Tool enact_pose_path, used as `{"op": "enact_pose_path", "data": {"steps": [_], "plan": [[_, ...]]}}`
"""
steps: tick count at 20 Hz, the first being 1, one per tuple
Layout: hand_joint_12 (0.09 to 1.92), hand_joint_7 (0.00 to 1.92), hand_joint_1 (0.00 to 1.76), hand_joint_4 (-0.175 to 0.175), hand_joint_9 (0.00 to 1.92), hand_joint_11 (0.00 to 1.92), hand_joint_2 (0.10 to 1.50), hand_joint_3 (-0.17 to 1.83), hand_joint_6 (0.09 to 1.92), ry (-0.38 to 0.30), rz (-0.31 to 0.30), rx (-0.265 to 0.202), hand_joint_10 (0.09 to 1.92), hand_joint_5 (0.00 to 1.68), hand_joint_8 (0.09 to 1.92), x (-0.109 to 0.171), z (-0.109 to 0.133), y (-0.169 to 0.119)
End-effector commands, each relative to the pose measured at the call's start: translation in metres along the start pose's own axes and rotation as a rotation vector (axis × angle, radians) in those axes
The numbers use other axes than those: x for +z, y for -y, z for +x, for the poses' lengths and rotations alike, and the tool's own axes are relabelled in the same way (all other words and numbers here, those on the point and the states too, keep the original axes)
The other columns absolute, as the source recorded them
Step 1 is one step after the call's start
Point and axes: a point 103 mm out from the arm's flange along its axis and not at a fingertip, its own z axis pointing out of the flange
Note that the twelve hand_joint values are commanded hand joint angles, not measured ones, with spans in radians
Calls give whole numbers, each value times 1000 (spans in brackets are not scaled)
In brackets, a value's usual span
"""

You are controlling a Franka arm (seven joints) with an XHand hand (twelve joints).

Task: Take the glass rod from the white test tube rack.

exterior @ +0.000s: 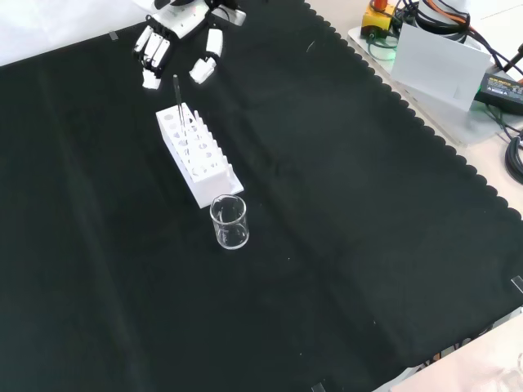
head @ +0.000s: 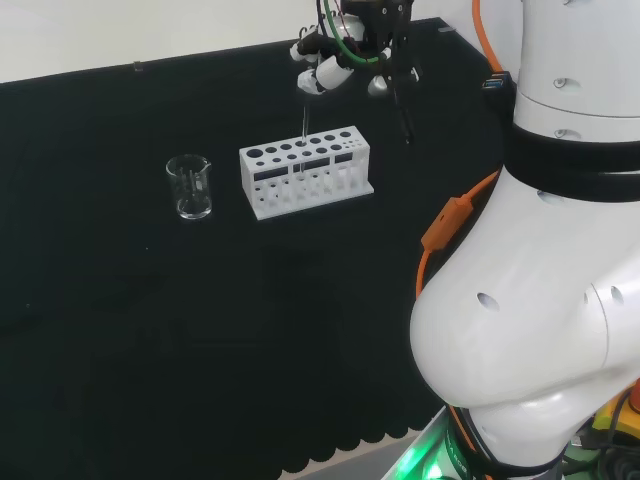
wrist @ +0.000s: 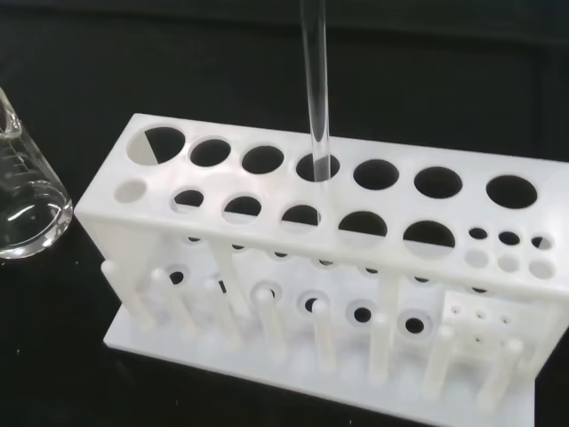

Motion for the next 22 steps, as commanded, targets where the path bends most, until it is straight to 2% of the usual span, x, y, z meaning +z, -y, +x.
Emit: {"op": "enact_pose_path", "data": {"steps": [1,3,8,10,14,22], "plan": [[1346,352,676,-71,601,345,940,524,155,0,-5,-16,699,518,744,2,1,-6],[1340,369,680,-73,640,374,931,545,232,4,-7,-23,674,504,736,2,3,-9],[1312,446,698,-100,802,457,917,581,749,9,-8,-28,626,538,725,3,3,-12],[1305,473,717,-109,841,492,914,587,862,10,-11,-28,623,558,727,4,2,-13],[1273,546,758,-118,950,612,912,601,951,11,-21,-33,612,593,727,5,0,-14],[1234,650,833,-126,1075,754,907,630,997,0,-12,-39,591,654,715,9,-5,-19]]}}
